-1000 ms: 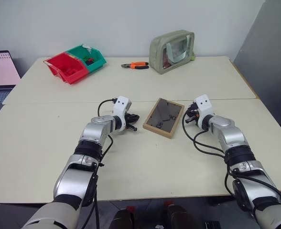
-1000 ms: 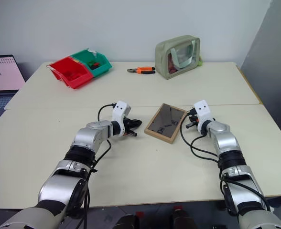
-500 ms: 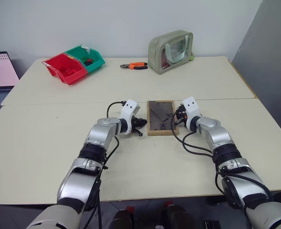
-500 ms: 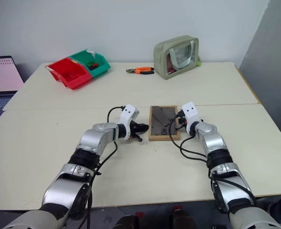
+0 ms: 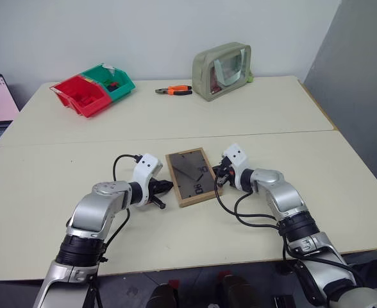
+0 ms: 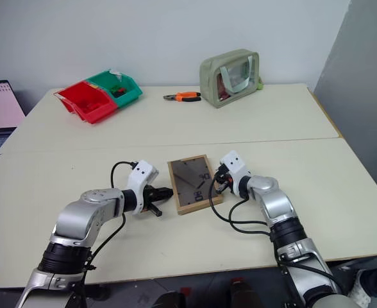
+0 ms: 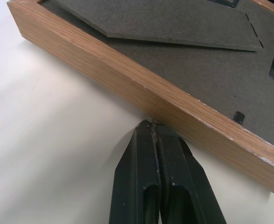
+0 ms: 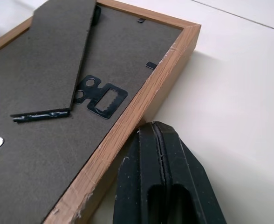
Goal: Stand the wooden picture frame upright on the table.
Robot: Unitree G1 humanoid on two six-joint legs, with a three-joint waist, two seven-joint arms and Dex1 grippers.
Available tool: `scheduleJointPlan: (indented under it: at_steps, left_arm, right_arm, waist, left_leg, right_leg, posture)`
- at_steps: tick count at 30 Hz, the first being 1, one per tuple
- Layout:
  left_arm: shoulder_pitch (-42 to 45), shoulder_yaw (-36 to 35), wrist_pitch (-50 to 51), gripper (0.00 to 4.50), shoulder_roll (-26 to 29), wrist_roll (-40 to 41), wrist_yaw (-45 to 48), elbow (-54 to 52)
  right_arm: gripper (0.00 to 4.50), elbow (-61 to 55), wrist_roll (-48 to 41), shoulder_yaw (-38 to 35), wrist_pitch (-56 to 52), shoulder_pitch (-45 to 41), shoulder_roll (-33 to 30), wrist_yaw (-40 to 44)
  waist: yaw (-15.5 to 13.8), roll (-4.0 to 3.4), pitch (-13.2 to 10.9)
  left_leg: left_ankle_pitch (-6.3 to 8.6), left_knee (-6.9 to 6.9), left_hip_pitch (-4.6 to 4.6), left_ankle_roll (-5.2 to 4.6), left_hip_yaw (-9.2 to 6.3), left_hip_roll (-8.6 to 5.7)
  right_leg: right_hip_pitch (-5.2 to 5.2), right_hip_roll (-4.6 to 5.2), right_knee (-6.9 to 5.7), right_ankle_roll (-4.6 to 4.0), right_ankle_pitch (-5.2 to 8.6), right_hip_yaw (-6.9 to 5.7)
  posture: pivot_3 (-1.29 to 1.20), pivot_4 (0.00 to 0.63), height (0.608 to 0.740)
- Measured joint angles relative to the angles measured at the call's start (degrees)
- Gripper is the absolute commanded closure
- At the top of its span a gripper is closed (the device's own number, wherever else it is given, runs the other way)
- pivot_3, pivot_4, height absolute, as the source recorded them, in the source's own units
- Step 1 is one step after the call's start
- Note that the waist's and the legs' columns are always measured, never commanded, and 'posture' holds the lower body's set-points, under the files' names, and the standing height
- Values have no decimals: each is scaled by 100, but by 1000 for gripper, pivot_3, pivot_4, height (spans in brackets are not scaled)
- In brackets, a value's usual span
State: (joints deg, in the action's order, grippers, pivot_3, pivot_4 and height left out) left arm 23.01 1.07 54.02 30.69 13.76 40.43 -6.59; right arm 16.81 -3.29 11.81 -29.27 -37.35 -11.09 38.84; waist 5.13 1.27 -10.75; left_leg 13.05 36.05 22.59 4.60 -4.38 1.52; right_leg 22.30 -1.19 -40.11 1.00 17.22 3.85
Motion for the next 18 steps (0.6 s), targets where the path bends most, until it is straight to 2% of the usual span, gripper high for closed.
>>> scheduleJointPlan:
  at_steps: [7, 13, 18]
  left_arm:
    - [-617, -382, 85, 4479, 369, 188, -162, -505]
    - [-660, -426, 93, 4479, 451, 251, -251, -510]
    - [-667, -406, -31, 4479, 780, 275, -193, -387]
  right_arm:
    - [4498, -444, -83, 236, -271, 202, 149, 212]
    - [4498, -603, -83, 286, -392, 277, 196, 216]
    - [4498, -704, -88, 332, -339, 285, 74, 253]
  waist:
    - [16, 1, 1]
    - [4, 1, 1]
    - [4, 1, 1]
  left_leg:
    - [0, -7, -9, 0, -2, 11]
    - [0, -5, -11, 0, 0, 10]
    - [0, -6, -10, 0, 1, 9]
  right_leg:
    - [-1, -9, -2, -2, 1, 7]
    - [-2, -11, -2, -2, 1, 5]
    - [-1, -11, -1, -2, 1, 5]
  posture:
    - [0, 150, 740]
    - [0, 150, 740]
    - [0, 150, 740]
